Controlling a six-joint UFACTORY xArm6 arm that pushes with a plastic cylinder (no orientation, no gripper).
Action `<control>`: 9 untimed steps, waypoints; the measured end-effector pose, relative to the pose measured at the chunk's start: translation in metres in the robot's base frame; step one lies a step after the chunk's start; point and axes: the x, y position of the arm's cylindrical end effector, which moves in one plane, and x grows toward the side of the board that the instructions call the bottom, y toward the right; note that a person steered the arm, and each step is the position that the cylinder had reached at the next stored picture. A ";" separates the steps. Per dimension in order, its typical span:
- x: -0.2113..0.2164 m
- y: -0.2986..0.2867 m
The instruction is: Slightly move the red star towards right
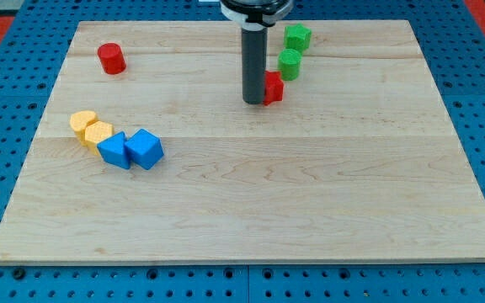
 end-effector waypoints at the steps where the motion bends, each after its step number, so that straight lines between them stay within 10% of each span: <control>1: 0.000 0.022; 3: 0.001 -0.047; 9: -0.023 0.018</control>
